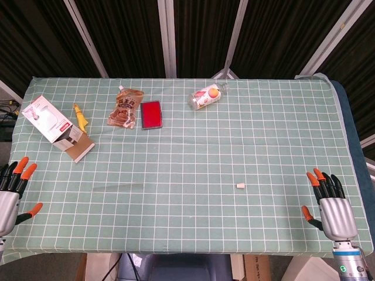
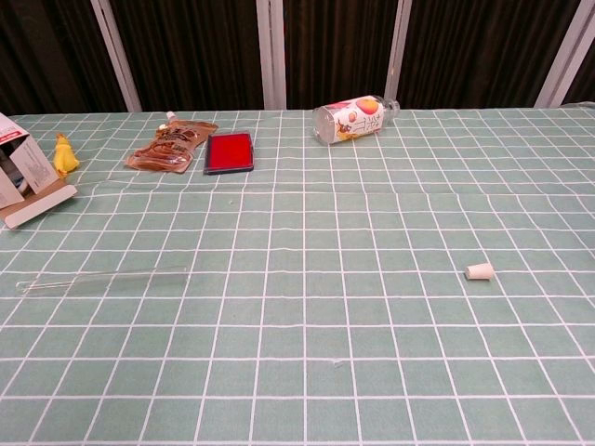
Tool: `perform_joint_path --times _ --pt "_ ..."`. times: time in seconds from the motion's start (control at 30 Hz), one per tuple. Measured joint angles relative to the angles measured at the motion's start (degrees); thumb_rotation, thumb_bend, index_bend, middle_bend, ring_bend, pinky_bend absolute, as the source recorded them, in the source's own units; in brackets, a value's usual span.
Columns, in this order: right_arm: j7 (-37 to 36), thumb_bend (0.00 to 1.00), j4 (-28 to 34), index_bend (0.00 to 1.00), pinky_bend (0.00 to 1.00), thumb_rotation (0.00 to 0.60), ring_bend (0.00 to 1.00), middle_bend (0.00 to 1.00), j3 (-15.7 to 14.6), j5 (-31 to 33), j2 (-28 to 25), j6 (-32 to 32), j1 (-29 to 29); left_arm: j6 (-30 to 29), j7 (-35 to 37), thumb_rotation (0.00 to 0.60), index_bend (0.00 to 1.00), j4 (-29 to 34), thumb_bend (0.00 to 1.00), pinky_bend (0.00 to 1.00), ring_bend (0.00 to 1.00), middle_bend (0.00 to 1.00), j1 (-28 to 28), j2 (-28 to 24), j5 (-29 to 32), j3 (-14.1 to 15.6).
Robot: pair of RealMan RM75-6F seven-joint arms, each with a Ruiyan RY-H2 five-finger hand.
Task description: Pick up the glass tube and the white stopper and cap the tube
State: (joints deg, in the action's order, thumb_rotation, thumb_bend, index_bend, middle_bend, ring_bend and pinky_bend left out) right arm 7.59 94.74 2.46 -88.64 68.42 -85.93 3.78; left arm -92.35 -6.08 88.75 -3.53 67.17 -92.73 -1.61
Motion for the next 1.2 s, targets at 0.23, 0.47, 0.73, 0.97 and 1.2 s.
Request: perform_joint_path --times 0.23,0.47,0.73,0.97,1.2 --pt "-0.14 0.38 0.0 0.0 0.0 0.6 0.0 0.0 -0.11 -0.27 -0.09 -0.25 -0.1 1.07 -0.42 0.6 0.0 0.18 0.04 0.0 0.0 0.0 -0.17 -0.22 0.86 -0.06" --pt "-0.26 0.38 0.24 0.0 0.0 0.6 0.0 0.0 -0.14 0.19 -0.23 0.08 -0.14 1.81 -1.05 0.6 0.01 0.76 0.05 0.0 0.0 0.0 -0.29 -0.26 1.23 0.1" --pt "-0.49 0.38 0.61 0.0 0.0 0.6 0.0 0.0 -0.2 0.73 -0.39 1.03 0.11 3.92 -2.32 0.6 0.11 2.8 0.17 0.0 0.0 0.04 -0.8 -0.29 3.16 -0.19" --pt "-1.52 0.38 1.23 0.0 0.0 0.6 0.0 0.0 -0.46 0.84 -0.83 1.6 0.18 5.91 -7.77 0.6 0.29 6.74 0.25 0.0 0.0 0.22 -2.34 0.42 4.24 -1.16" --pt "-2.26 0.38 1.6 0.0 0.0 0.6 0.0 0.0 -0.52 1.06 -1.09 1.83 0.2 10.64 -18.92 0.6 0.34 10.88 0.35 0.0 0.01 0.34 -5.7 4.34 9.18 -3.36"
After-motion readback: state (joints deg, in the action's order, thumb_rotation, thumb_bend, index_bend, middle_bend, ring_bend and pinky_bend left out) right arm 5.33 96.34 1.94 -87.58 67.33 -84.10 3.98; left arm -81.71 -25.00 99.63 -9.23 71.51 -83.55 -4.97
